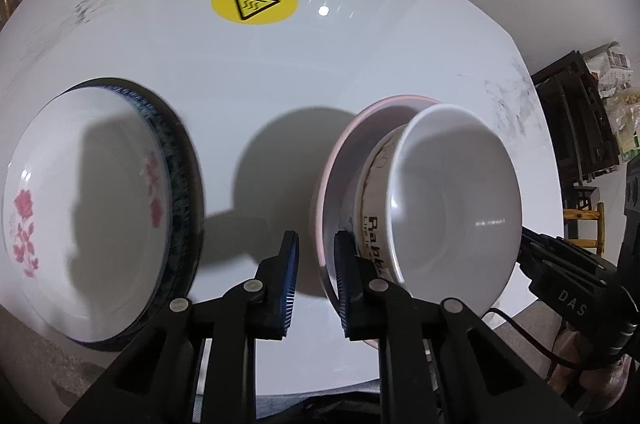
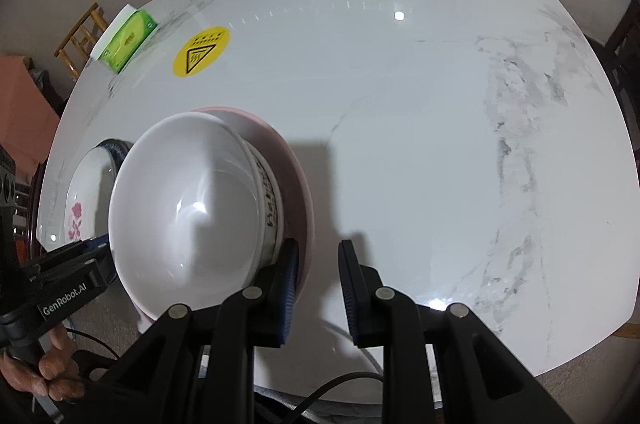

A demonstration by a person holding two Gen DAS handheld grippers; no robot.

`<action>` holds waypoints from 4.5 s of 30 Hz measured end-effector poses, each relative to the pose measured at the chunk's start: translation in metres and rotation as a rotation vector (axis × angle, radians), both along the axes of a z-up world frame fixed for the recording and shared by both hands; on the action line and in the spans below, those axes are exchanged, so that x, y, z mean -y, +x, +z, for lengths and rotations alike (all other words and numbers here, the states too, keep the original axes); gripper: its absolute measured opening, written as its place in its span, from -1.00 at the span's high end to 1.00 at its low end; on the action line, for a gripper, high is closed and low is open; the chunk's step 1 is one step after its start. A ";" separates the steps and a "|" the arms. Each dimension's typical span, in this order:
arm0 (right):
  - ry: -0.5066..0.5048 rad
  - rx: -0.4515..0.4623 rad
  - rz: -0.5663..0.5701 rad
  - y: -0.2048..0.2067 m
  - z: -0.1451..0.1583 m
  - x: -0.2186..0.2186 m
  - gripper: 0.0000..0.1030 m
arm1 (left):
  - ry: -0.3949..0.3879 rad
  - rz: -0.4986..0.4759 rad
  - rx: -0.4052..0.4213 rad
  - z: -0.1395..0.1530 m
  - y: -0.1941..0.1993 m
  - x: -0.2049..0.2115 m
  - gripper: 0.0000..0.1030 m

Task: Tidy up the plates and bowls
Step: 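Grip the rim of the nested pink bowl stack with both tools and lift it, then carry the nested bowl stack with both tools over the plate stack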

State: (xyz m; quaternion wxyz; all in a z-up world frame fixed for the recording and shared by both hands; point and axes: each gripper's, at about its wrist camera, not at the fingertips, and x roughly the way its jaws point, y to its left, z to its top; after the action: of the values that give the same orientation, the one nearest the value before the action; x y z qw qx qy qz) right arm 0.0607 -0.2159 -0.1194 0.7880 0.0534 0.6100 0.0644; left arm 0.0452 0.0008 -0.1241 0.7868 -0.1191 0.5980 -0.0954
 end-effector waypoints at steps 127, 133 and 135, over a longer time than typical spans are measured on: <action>0.046 0.064 0.007 0.020 0.024 -0.049 0.81 | 0.220 0.001 0.207 0.043 0.000 -0.017 0.89; 0.047 0.072 0.059 0.025 0.031 -0.075 0.81 | 0.228 0.044 0.209 0.050 -0.004 -0.041 0.89; 0.048 0.075 0.076 0.026 0.033 -0.083 0.81 | 0.230 0.064 0.210 0.052 -0.007 -0.051 0.89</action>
State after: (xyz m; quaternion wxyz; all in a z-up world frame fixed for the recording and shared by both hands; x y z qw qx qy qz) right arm 0.0869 -0.1325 -0.0860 0.8057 0.0468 0.5800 0.1107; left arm 0.0385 0.0514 -0.0720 0.8560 -0.0366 0.5155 -0.0132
